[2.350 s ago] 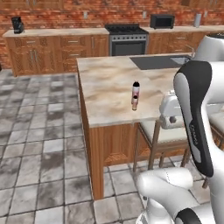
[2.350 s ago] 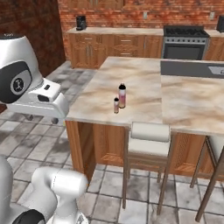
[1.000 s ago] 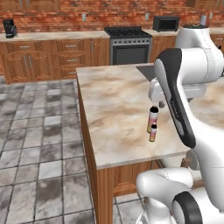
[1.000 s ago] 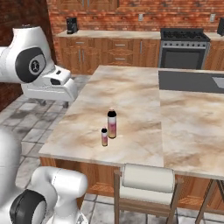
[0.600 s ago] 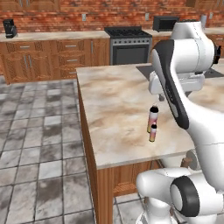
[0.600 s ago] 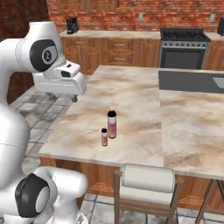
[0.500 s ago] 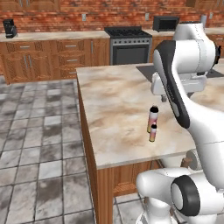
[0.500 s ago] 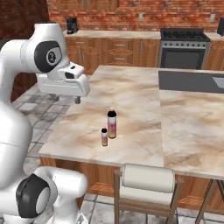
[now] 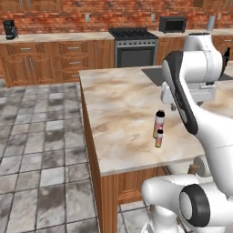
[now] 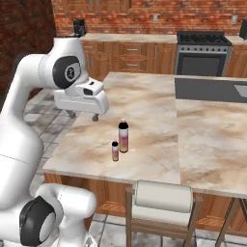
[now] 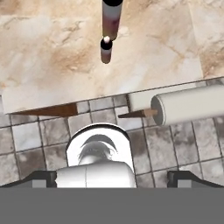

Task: Place the large bottle from the dining counter next to the other large bottle outside the sink, and place the small bottle from the dining counter next to the other small bottle inside the sink.

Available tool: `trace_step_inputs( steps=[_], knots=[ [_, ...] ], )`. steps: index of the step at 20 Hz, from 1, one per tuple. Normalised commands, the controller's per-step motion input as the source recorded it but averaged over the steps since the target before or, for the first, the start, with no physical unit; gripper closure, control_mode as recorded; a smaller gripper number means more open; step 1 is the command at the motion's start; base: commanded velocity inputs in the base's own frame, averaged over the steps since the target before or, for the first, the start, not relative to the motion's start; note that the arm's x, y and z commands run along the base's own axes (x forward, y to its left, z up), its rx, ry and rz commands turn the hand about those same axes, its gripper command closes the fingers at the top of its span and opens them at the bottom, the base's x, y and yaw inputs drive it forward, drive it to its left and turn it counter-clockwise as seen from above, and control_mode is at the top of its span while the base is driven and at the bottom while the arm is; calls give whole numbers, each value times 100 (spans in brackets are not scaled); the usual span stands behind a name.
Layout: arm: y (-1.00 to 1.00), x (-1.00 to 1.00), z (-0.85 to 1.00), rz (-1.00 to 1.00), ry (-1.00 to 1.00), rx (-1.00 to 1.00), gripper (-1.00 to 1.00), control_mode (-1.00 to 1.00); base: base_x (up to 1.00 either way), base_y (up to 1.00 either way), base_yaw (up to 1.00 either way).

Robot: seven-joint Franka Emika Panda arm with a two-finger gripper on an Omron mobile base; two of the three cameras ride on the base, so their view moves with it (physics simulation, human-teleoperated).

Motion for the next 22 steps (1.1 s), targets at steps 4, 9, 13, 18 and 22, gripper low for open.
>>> trace_step_inputs(
  steps=[4, 9, 13, 18, 22],
  knots=[
    [-3, 43, -14, -2, 0, 0, -100, -100, 0, 0, 0],
    [-13, 32, -3, -1, 1, 0, -100, -100, 0, 0, 0],
    [-12, 13, -10, 0, 0, 0, -100, -100, 0, 0, 0],
    [-7, 28, -24, 0, -1, 0, -100, -100, 0, 0, 0],
    [-1, 36, -25, 0, -2, 0, -100, -100, 0, 0, 0]
  ],
)
